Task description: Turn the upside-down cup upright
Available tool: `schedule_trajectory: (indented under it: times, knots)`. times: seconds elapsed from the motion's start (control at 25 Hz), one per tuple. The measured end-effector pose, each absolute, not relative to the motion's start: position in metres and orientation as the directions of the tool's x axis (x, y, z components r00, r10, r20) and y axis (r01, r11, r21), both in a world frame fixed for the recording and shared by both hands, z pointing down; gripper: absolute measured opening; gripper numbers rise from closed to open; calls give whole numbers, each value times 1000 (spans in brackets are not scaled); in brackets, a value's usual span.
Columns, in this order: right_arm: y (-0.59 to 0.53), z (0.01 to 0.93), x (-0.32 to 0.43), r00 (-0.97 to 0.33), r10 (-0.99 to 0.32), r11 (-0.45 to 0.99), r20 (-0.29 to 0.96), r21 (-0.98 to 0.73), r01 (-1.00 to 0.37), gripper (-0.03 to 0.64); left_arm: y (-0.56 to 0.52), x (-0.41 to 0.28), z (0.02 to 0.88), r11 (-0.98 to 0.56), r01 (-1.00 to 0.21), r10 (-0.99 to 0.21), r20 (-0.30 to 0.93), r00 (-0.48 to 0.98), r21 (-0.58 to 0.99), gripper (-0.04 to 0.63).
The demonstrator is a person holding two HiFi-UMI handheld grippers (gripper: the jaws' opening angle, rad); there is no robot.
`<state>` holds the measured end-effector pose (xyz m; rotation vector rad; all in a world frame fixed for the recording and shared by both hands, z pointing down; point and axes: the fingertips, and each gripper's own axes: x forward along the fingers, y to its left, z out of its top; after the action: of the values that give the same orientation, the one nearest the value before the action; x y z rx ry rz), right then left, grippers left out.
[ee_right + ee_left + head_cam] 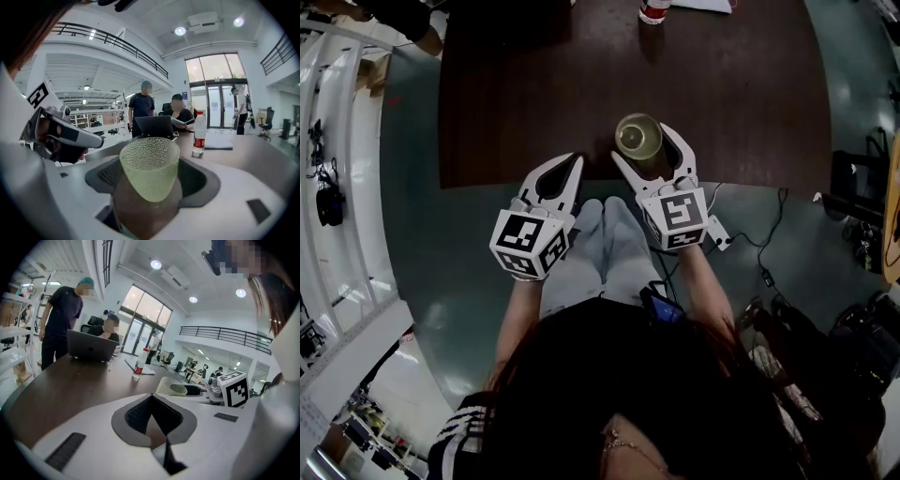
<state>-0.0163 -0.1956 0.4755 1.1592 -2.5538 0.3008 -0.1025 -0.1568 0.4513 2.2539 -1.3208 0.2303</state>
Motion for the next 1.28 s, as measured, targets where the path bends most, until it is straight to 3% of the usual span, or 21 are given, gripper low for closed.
schedule_trajectory:
  times: [1.0,1.28]
  knots:
    - [-158,366,-8,-652,-734,664,191,-4,-748,368,-151,-84,360,-486,-837,-819,202,536,250,2]
    - [-156,361,3,-659,-735,654,159,-91,-751,368,-148,-79,354,-494,-836,-821,187,539,239,2]
